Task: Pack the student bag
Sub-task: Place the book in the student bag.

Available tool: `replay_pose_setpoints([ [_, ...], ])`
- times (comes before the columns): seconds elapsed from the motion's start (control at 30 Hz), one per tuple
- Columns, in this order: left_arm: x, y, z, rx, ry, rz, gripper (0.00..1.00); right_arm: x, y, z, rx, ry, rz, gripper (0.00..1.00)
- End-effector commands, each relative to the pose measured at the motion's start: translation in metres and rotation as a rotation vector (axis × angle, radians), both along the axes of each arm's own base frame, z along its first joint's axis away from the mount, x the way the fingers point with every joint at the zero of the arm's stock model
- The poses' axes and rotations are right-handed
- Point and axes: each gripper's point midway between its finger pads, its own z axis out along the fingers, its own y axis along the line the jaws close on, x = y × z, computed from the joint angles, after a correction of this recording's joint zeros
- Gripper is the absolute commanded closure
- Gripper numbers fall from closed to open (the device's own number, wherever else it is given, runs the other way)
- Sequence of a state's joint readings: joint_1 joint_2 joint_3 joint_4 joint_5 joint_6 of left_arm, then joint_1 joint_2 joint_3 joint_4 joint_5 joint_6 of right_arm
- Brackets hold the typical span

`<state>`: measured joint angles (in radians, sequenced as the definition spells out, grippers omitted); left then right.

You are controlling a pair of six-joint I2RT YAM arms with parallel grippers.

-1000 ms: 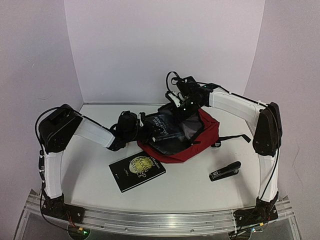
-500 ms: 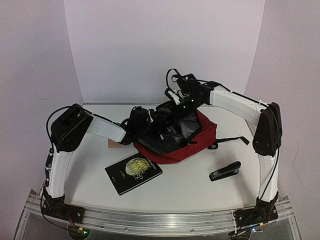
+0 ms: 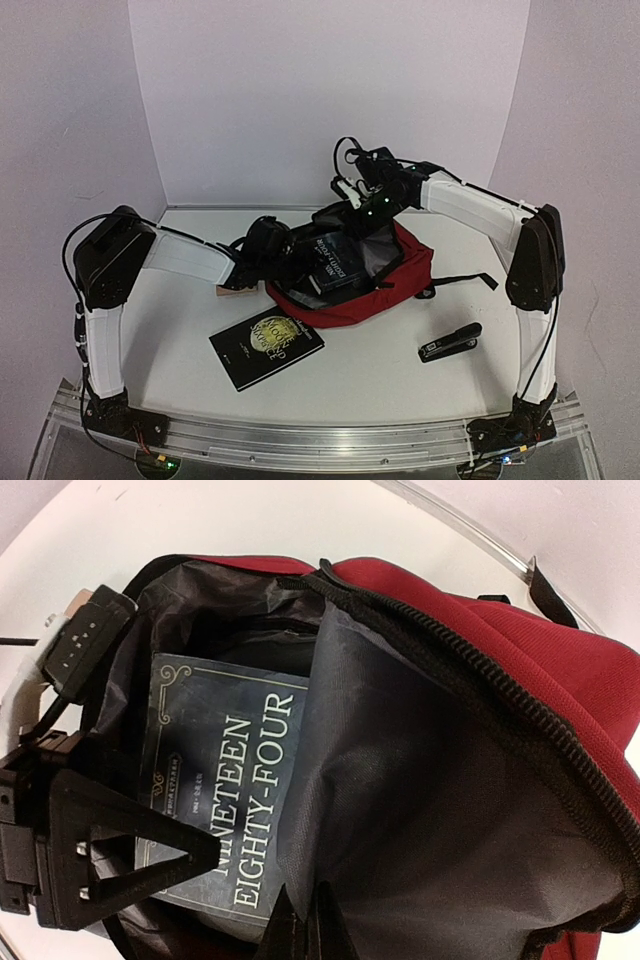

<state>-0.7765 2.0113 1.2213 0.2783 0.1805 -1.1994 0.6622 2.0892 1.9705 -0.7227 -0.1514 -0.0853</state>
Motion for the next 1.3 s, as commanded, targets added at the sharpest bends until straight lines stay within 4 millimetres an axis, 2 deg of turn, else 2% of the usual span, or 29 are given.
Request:
replay_pose_setpoints([
  [0.0,0.0,-0.006,0.021,-0.042,-0.053,-0.021,0.61,-0.002,0.009,0.031,0.071,-0.05,0.03,1.0],
  [0.13,0.013,-0.024,0.029,-0.065,-0.089,-0.051,0.86,-0.002,0.009,0.028,0.068,-0.047,0.032,1.0],
  [0.27,0.037,-0.054,0.037,-0.101,-0.139,-0.094,0.98,0.002,0.009,0.027,0.07,-0.045,0.029,1.0],
  [0.3,0.042,-0.062,0.033,-0.105,-0.137,-0.106,0.99,0.003,0.009,0.026,0.071,-0.043,0.026,1.0],
  [0.33,0.047,-0.071,0.039,-0.125,-0.147,-0.121,0.99,0.006,0.007,0.026,0.073,-0.042,0.018,1.0],
  [0.43,0.052,-0.075,0.034,-0.139,-0.13,-0.129,0.79,0.015,-0.002,0.026,0.084,-0.035,-0.013,1.0],
  [0.5,0.049,-0.067,0.038,-0.128,-0.136,-0.111,0.61,0.021,-0.01,0.024,0.084,-0.032,-0.033,1.0],
  [0.57,0.043,-0.055,0.041,-0.102,-0.14,-0.091,0.47,0.028,-0.017,0.02,0.081,-0.025,-0.051,1.0],
  [0.63,0.037,-0.044,0.053,-0.07,-0.15,-0.075,0.36,0.034,-0.024,0.014,0.074,-0.018,-0.067,1.0],
  [0.77,0.021,-0.024,0.067,0.004,-0.139,-0.075,0.19,0.044,-0.032,0.001,0.058,-0.004,-0.087,1.0],
  [0.9,-0.001,0.01,0.077,0.056,-0.129,-0.039,0.07,0.051,-0.037,-0.012,0.029,0.0,-0.096,1.0],
  [0.93,-0.007,0.02,0.081,0.063,-0.133,-0.023,0.01,0.054,-0.039,-0.017,0.014,0.001,-0.101,1.0],
  [1.07,-0.035,0.062,0.074,0.12,-0.104,0.036,0.0,0.068,-0.054,-0.042,-0.069,-0.008,-0.115,0.94],
  [1.17,-0.056,0.091,0.068,0.152,-0.064,0.078,0.0,0.086,-0.074,-0.058,-0.114,-0.01,-0.158,0.95],
  [1.27,-0.076,0.118,0.05,0.17,-0.017,0.121,0.0,0.103,-0.095,-0.068,-0.134,-0.009,-0.211,0.96],
])
